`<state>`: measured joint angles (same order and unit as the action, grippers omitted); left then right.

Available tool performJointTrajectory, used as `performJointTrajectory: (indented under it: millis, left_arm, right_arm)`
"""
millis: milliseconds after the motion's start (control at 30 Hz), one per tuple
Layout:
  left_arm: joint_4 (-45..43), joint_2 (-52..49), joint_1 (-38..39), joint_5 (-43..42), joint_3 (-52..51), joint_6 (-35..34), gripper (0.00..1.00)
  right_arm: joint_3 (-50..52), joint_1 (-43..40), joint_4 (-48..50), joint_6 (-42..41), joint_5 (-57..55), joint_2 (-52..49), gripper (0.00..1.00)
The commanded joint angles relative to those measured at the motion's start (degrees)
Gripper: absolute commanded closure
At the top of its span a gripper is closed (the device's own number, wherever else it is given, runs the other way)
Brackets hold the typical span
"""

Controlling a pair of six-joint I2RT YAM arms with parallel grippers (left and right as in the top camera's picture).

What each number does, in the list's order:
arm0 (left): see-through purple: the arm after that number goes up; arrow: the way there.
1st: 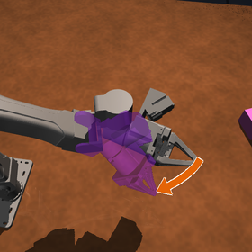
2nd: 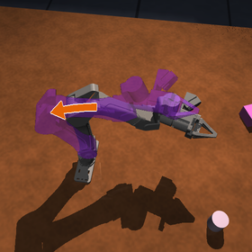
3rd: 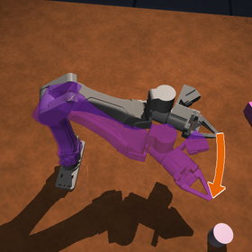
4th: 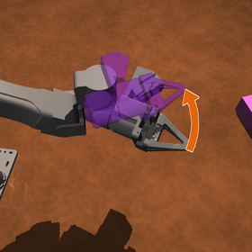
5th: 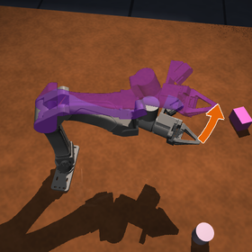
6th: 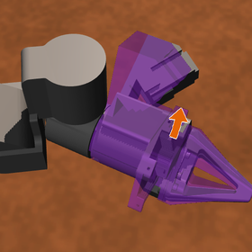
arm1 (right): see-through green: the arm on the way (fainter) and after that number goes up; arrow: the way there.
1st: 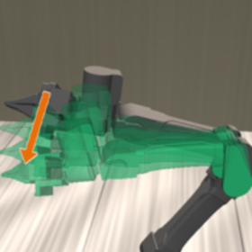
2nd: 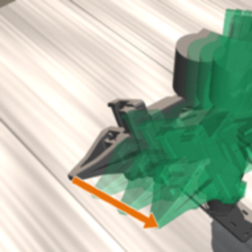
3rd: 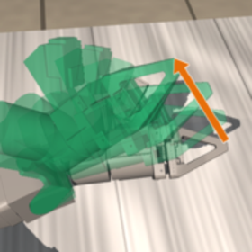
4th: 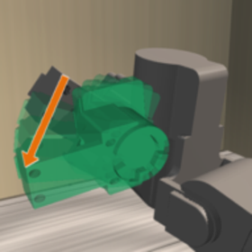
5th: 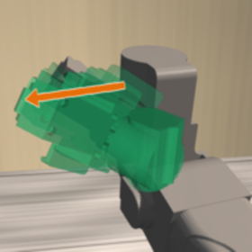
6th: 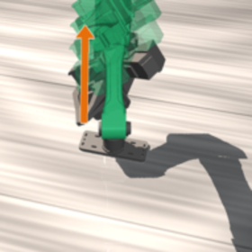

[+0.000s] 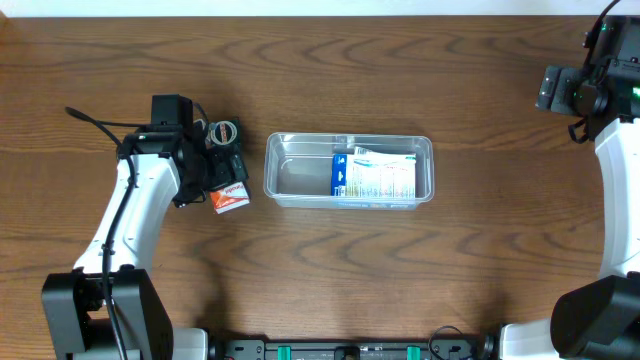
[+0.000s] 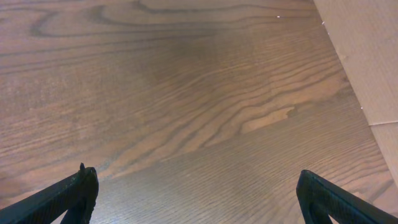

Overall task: Pack container
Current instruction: 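Move the left gripper down onto the red Panadol packet and grasp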

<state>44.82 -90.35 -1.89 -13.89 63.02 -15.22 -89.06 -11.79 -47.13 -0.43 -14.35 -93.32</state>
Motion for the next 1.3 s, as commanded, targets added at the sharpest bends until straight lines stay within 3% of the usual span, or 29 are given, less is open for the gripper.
performJointTrajectory:
  millis: [0, 367, 700, 1267]
  left_arm:
    - [-0.7, -0.7, -0.2, 3.9, 0.9, -1.0, 0.02]
    - [-2.6, -6.6, -0.2, 6.7, 0.8, -2.7, 0.02]
    - [-6.3, -12.9, 1.4, 6.7, 0.8, 2.1, 0.02]
    - [-7.2, -13.5, 1.5, 7.1, 0.8, 7.7, 0.02]
  right_arm:
    - [0.0, -0.4, -0.1, -0.8, 0.0, -0.1, 0.01]
    - [0.0, -0.4, -0.1, -0.8, 0.0, -0.1, 0.01]
    - [0.0, -0.4, -0.1, -0.8, 0.0, -0.1, 0.01]
    - [0.0, -0.4, -0.1, -0.8, 0.0, -0.1, 0.01]
